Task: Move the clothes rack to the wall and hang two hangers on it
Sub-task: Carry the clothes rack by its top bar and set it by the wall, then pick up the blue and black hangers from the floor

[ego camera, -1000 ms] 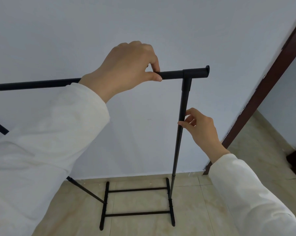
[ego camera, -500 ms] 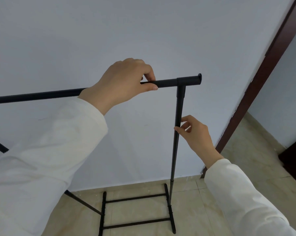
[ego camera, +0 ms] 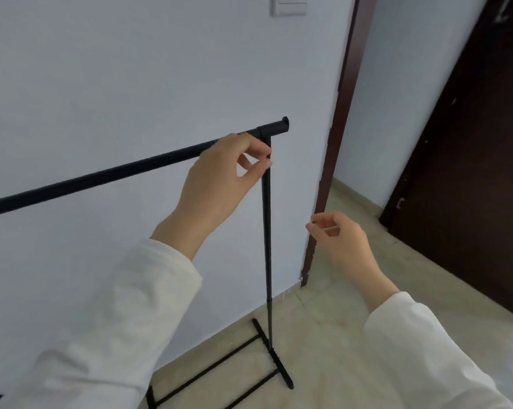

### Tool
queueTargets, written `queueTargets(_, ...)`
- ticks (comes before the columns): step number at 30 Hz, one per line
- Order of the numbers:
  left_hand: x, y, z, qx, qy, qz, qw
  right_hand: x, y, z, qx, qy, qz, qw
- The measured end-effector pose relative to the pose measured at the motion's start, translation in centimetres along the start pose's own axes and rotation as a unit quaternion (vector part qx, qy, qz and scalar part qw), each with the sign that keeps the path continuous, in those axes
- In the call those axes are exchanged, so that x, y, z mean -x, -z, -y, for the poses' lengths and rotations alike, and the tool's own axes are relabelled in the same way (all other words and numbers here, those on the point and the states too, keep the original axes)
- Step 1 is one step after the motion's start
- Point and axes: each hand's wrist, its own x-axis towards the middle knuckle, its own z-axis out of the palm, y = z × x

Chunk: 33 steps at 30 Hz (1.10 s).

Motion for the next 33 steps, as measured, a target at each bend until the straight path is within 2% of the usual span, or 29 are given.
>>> queueTargets(3,2.5,-4.1,-0.2,0.091,0.043,0.074,0.992,3.6,2.3,-1.4,0.015,-0.036,-0.048,0.998)
queueTargets(8,7.2,-11.9,-4.3,0.235,0.107,0.172,0.951,11.1,8.3,-4.7,0.000,-0.088,-0.140,0.986)
queueTargets(15,16.8,-22.0,-16.1,0.320,0.096,0.322,0.886,24.2,18.4,-10.8,-0.031,-0.176,-0.276,0.945)
queueTargets(18,22.7,-26.1,-23.2,0.350,0.084,0.395,0.846,32.0,23.9,-13.6,-0.033,-0.208,-0.341,0.916)
queueTargets(24,37.7,-32.3,-39.4,0.362,0.022,0.535,0.763,51.6,34.4,-18.1,-0.048,-0.260,-0.486,0.833)
queueTargets(33,58.9,-36.0,-58.9,0.354,-0.084,0.699,0.616,76.4,42.4,-21.0,-0.046,-0.323,-0.672,0.665)
